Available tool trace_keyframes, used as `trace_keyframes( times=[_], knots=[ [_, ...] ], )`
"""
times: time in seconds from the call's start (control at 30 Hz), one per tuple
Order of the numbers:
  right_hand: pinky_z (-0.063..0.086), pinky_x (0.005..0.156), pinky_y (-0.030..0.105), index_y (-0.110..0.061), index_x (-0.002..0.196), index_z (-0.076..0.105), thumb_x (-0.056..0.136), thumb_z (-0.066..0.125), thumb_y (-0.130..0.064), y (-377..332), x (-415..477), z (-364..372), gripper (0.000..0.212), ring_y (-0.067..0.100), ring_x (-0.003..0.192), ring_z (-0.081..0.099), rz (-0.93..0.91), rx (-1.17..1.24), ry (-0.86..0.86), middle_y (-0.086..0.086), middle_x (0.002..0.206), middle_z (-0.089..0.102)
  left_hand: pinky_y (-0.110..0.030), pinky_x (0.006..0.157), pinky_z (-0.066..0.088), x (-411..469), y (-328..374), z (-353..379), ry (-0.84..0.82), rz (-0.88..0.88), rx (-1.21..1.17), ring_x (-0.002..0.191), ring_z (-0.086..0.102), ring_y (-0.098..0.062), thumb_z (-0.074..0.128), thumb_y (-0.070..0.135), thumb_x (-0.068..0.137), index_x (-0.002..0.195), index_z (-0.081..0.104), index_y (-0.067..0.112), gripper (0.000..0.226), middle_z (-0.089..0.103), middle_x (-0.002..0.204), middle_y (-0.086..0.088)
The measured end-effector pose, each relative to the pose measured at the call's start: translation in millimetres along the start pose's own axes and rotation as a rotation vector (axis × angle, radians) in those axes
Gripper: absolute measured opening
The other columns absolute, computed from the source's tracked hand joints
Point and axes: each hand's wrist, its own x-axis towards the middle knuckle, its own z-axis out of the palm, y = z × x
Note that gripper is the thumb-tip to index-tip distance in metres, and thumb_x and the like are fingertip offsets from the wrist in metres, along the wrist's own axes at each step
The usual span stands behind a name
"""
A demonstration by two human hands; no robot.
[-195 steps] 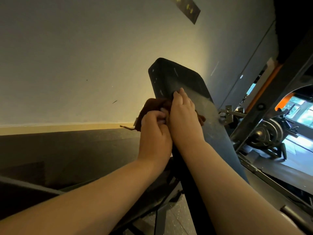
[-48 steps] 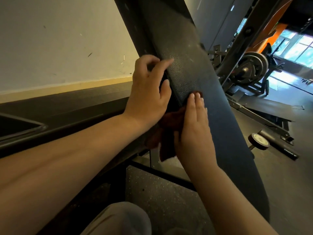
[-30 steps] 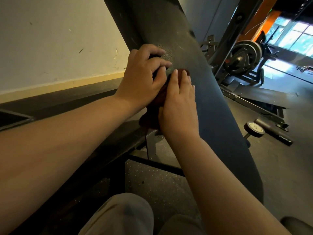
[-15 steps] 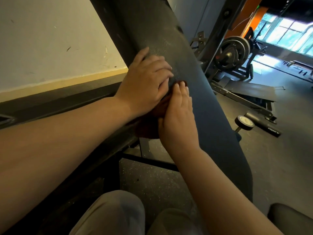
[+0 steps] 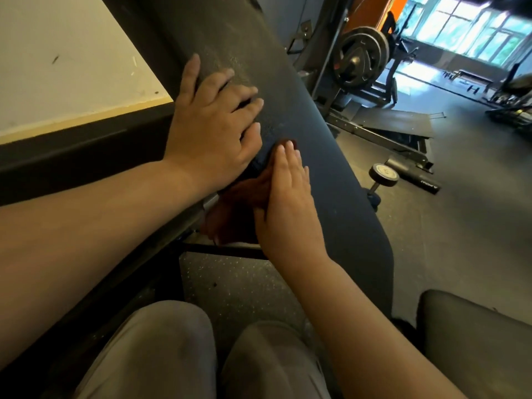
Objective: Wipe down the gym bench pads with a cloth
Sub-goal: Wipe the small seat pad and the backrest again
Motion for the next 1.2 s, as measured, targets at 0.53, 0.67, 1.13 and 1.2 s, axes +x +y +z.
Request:
trace_keyframes(
  times=[0.53, 0.67, 1.13, 1.2],
  knots=[
    [-0.011, 0.124, 0.034, -0.031, 0.153, -0.015, 0.095, 0.065, -0.022, 78, -56, -27, 0.099, 0.002, 0.147, -0.024, 0.097, 0.173, -0.255, -0.016, 0.16, -0.022, -0.056, 0.122, 0.006, -3, 5, 10, 0.094, -0.002, -0.055, 0.137, 0.041, -0.029, 0.039, 0.033, 0.1, 0.128, 0.067, 0.014, 0.043, 0.062, 0.135, 0.001],
    [-0.013, 0.122, 0.027, -0.029, 0.158, -0.008, 0.095, 0.064, -0.024, 54, -36, -18, 0.096, -0.001, 0.148, -0.021, 0.05, 0.224, -0.186, -0.021, 0.157, -0.019, -0.056, 0.121, 0.008, -4, 3, 3, 0.042, 0.03, -0.041, 0.139, 0.039, -0.027, 0.035, 0.035, 0.102, 0.131, 0.064, 0.015, 0.046, 0.06, 0.139, 0.001],
    [0.0, 0.123, 0.035, -0.035, 0.15, -0.013, 0.088, 0.068, -0.01, 25, -35, 4, 0.105, 0.005, 0.151, -0.014, 0.11, 0.029, -0.037, -0.021, 0.158, -0.017, -0.031, 0.115, 0.018, 7, -31, -16, -0.036, 0.095, -0.258, 0.133, 0.047, -0.014, 0.041, 0.031, 0.101, 0.121, 0.07, 0.019, 0.037, 0.065, 0.131, 0.005],
    [0.002, 0.123, 0.035, -0.038, 0.152, -0.01, 0.089, 0.068, -0.01, 31, -39, 3, 0.104, 0.003, 0.15, -0.012, 0.089, 0.041, -0.048, -0.021, 0.16, -0.014, -0.032, 0.118, 0.014, 6, -32, -14, -0.036, 0.089, -0.274, 0.135, 0.045, -0.014, 0.042, 0.03, 0.102, 0.122, 0.069, 0.019, 0.036, 0.064, 0.133, 0.005]
  ],
)
